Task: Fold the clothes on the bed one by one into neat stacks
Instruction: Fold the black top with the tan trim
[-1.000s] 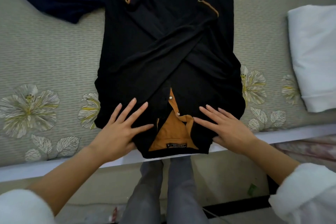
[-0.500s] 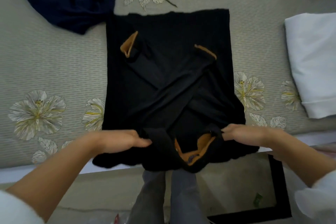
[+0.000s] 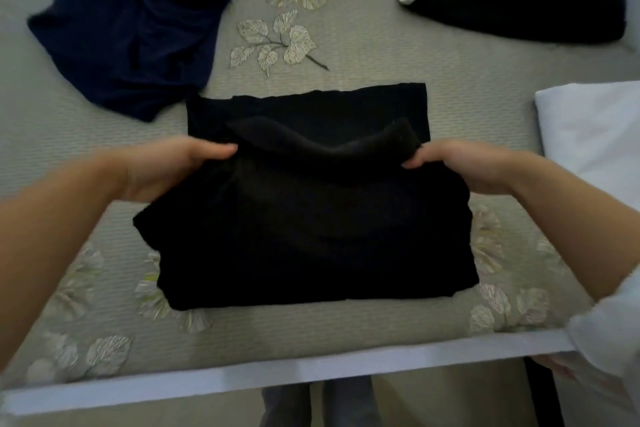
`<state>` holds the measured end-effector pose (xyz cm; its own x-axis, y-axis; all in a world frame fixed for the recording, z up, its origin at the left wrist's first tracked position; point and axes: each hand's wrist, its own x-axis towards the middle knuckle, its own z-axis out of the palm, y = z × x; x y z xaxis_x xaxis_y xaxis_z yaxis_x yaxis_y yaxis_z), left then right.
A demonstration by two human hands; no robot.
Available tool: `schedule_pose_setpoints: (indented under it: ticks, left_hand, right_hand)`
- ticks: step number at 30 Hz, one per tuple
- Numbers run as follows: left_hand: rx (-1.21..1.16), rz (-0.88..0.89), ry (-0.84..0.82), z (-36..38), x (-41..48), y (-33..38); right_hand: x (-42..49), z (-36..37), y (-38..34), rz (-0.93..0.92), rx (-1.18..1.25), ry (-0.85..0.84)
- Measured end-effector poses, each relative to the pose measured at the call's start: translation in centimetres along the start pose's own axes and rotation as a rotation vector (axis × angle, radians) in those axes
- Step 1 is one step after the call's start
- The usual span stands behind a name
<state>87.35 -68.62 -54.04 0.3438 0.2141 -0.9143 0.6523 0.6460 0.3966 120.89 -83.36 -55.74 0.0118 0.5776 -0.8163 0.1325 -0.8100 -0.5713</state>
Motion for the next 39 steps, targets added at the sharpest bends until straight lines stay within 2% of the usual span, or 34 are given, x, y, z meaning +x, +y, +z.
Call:
schedule_pose_setpoints:
  ticks: [3, 4, 5, 7, 8, 9, 11, 13, 15, 17, 22, 25, 29, 31, 33, 37, 39]
  left_hand:
    - [0.039, 0.088, 0.088, -1.6, 1.2, 4.2]
    - [0.073, 0.137, 0.163, -2.1, 1.9, 4.8]
    - [0.136, 0.213, 0.300, -2.5, 3.1, 5.1]
    - [0.298, 0.381, 0.720, -3.2, 5.9, 4.2]
    - [0.347, 0.429, 0.876, -2.9, 6.9, 3.2]
    - [0.378, 0.460, 0.935, -2.4, 7.7, 1.9]
    - [0.500, 0.450, 0.945, -1.2, 9.2, -1.3]
    - [0.559, 0.363, 0.986, -0.1, 10.0, -4.2]
    - [0.422, 0.290, 1.063, 0.9, 10.4, -6.0]
    - [0.342, 0.253, 1.132, 1.6, 10.6, -7.1]
    - [0.281, 0.366, 1.177, 1.8, 10.3, -9.0]
    - [0.166, 0.330, 1.209, 2.2, 9.6, -10.5]
    - [0.072, 0.271, 1.178, 4.0, 8.1, -13.1]
    - [0.087, 0.263, 1.157, 5.1, 7.3, -14.3]
    - [0.108, 0.265, 1.149, 5.7, 6.9, -14.9]
    - [0.104, 0.355, 1.246, 4.9, 5.9, -15.5]
    - [0.120, 0.385, 1.276, 4.3, 5.5, -16.2]
  right_hand:
    - [3.4, -1.7, -3.0, -0.081, 0.043, 0.151]
    - [4.5, -1.9, -3.6, -0.141, 0.015, 0.228]
    - [5.7, -2.1, -3.8, -0.203, -0.042, 0.328]
    - [7.6, -1.8, -3.1, -0.275, -0.214, 0.570]
    - [8.2, -1.3, -2.3, -0.277, -0.287, 0.664]
    - [8.5, -0.8, -1.3, -0.276, -0.329, 0.715]
    - [8.6, 0.0, 1.3, -0.281, -0.381, 0.750]
    - [8.5, 0.2, 3.8, -0.250, -0.380, 0.803]
    - [8.5, 0.0, 5.3, -0.174, -0.397, 0.864]
    - [8.7, -0.4, 5.8, -0.175, -0.461, 0.880]
    - [8.8, -2.2, 5.2, -0.352, -0.094, 0.932]
    - [8.0, -2.8, 6.2, -0.261, -0.209, 0.901]
    - [4.8, -0.4, 9.1, -0.093, -0.118, 0.869]
    - [3.2, 1.6, 10.9, -0.003, -0.209, 0.779]
    - [2.2, 2.8, 12.2, -0.012, -0.225, 0.648]
    - [0.7, 1.7, 12.7, -0.099, 0.156, 0.430]
    - [0.1, 0.4, 12.9, -0.073, 0.231, 0.303]
